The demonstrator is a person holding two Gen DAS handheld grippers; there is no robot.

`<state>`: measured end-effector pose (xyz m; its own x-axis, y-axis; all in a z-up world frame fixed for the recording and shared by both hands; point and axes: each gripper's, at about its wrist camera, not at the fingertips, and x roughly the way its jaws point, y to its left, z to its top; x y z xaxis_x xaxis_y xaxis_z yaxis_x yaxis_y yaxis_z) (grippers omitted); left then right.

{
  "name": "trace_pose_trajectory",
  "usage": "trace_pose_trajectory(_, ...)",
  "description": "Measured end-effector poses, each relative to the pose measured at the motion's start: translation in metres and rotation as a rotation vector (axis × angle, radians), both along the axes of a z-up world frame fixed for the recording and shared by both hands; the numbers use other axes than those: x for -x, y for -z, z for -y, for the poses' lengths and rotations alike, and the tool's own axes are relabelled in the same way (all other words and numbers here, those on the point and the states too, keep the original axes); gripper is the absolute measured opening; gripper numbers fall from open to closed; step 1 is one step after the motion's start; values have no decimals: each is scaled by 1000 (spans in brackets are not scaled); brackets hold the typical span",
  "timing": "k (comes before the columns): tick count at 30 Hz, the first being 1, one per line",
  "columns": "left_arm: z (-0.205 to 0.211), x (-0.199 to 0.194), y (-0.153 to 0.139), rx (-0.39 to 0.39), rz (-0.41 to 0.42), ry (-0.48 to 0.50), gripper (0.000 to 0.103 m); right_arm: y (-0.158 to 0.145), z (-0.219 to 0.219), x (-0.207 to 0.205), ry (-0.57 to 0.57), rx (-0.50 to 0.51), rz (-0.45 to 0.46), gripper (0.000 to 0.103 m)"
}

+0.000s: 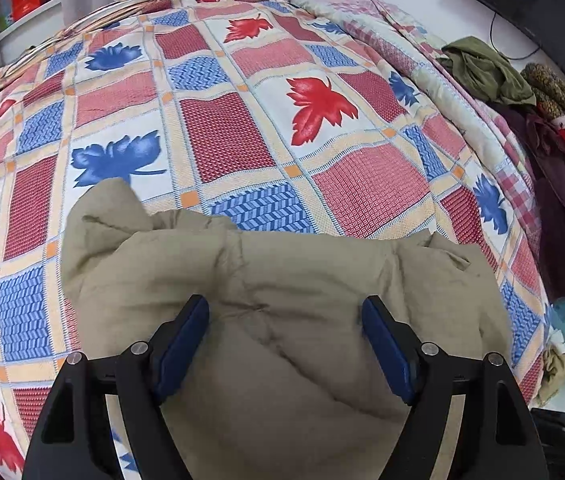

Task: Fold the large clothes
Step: 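Lower the lifted jacket bundle onto the bed with both tools, then grasp the jacket bundle edge with both tools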

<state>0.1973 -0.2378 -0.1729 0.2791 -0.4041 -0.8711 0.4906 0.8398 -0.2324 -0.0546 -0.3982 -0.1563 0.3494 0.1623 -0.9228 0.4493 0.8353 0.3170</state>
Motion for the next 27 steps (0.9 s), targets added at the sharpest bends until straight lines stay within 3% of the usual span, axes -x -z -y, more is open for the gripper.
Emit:
trace_pose_trajectory(5, -52, 14, -18, -8, 8, -58, 80, 18, 3, 10, 32, -42, -5, 17)
trace_pose_trajectory(11, -101, 32, -12, -13, -89, -122, 80, 31, -1, 8, 5, -26, -26, 17)
trace_pose_trajectory(17, -116, 47, 3, -29, -140, -154, 80, 3, 7, 5, 30, -61, 5, 20)
trace_pose_trajectory(24, -122, 52, 8, -18, -165, -179, 80, -31, 15, -9, 14, -22, 56, 21)
trace_pose_trajectory(26, -123, 52, 8, -22, -165, -183, 90, -36, 20, -14, 15, -16, 64, 28)
trace_pose_trajectory(27, -124, 52, 8, -25, -162, -187, 103, -38, 21, -18, 16, -15, 67, 34)
